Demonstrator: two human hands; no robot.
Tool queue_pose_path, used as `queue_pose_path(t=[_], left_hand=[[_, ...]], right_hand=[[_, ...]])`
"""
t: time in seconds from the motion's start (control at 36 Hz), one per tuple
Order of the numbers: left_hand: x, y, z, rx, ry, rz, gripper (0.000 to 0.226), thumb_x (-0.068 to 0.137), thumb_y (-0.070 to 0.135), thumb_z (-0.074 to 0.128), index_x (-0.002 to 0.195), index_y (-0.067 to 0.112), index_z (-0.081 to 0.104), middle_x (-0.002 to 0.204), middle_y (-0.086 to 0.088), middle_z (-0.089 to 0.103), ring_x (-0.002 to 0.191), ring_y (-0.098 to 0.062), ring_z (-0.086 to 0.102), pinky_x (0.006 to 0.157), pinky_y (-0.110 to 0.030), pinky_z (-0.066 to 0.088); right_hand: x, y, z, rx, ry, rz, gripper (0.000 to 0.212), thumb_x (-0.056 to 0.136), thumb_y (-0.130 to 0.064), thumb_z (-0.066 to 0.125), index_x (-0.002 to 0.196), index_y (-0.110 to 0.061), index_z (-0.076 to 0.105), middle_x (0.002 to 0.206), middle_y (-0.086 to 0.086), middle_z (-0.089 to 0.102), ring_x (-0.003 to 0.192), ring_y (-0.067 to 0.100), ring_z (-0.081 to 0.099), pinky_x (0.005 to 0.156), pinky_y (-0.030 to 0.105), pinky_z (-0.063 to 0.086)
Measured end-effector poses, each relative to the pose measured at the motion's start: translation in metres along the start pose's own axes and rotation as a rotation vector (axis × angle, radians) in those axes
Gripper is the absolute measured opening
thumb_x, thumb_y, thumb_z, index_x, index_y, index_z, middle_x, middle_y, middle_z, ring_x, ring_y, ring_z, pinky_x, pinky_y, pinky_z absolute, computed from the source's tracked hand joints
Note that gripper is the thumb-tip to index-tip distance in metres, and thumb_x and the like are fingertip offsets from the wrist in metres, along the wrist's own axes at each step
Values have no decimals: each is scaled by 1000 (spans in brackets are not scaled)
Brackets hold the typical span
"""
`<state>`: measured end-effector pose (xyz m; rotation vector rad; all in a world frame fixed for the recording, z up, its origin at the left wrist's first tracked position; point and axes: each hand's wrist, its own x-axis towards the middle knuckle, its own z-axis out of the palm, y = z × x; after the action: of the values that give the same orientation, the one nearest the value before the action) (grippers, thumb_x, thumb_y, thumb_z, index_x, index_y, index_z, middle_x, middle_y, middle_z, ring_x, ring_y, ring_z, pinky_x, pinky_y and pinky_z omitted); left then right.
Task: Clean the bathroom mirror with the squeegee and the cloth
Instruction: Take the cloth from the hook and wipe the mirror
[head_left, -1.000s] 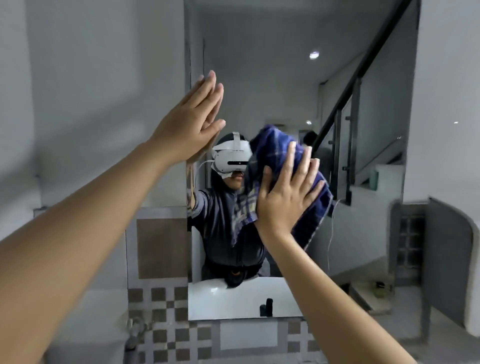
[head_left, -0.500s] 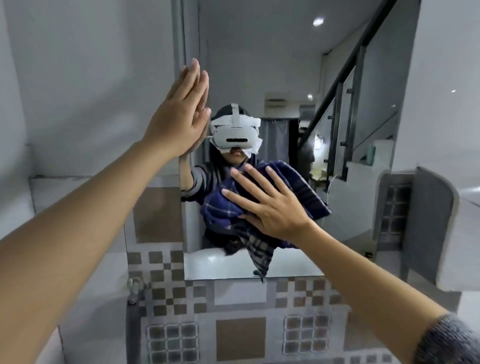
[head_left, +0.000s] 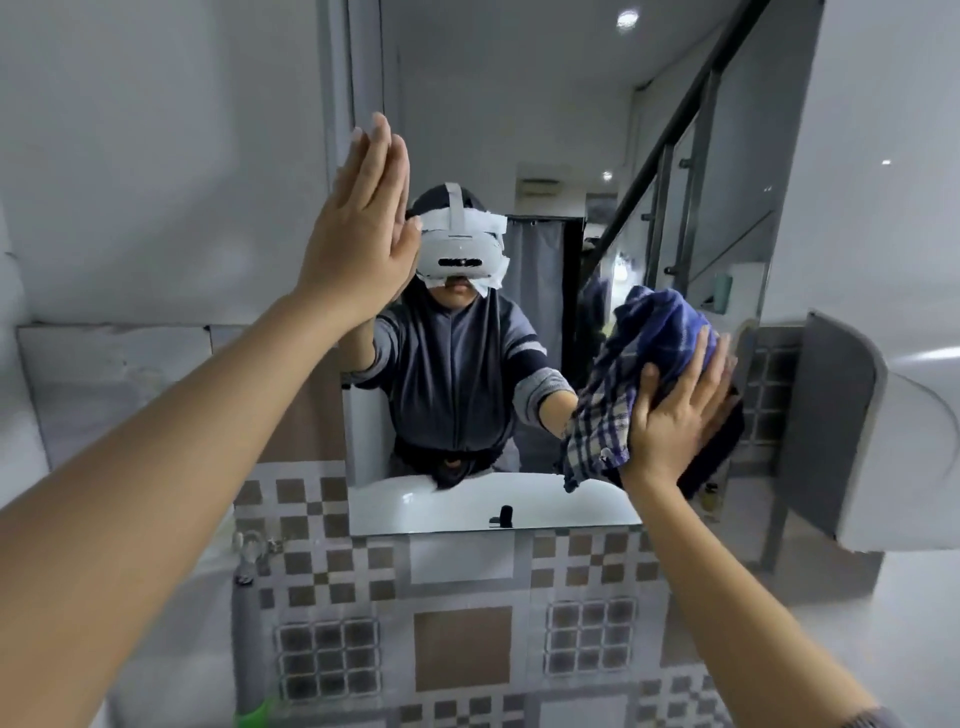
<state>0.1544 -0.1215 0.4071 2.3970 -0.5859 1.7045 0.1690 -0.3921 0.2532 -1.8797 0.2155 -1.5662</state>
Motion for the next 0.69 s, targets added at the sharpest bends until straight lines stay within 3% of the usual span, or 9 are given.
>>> queue_pose_path(t=[0.11,0.22,0.33,0.44,0.61,0.69], left_hand=[[1,0,1,-4,2,1,62,96,25,36,147,8,5,157,-10,-3,144,-24,-5,109,-17,-9],[0,-5,0,-6,-1,9,62,97,26,36,147,9,5,157,-9,-3,144,-23,-5,105,-11,-12],[0,-7,-2,-7,-12,20,64,97,28,37,147,11,3,157,-8,-5,144,-21,-7,107,-13,-10],[-4,-4,-3,-28,-19,23,62,97,26,38,147,11,5,157,-8,-3,144,-22,-5,110,-18,-1],[-16,-3,5,-2,21,55,58,97,25,35,146,6,11,156,-13,5,144,-27,1,106,-9,-9],[-22,2,10,-12,42,31,57,96,25,35,146,7,13,156,-14,7,143,-28,3,107,-10,-10]], right_hand=[[-35,-23,14,25,45,138,65,94,-51,26,142,-8,34,149,18,34,136,38,33,109,56,24],[-70,-49,34,17,21,48,60,94,-50,29,143,-14,30,150,17,33,139,34,25,112,55,17],[-97,-88,48,-7,-103,-254,56,95,-46,36,145,-25,23,152,12,28,143,30,16,115,52,7],[-118,-115,56,-79,-260,-654,51,96,-46,36,144,-33,26,153,7,27,143,28,18,116,50,8],[-135,-84,61,-180,-478,-1383,49,98,-42,29,146,-30,26,154,4,27,144,28,19,117,46,6],[-121,-58,52,-234,-517,-1538,54,96,-42,31,147,-29,21,155,4,24,144,27,17,117,45,5]])
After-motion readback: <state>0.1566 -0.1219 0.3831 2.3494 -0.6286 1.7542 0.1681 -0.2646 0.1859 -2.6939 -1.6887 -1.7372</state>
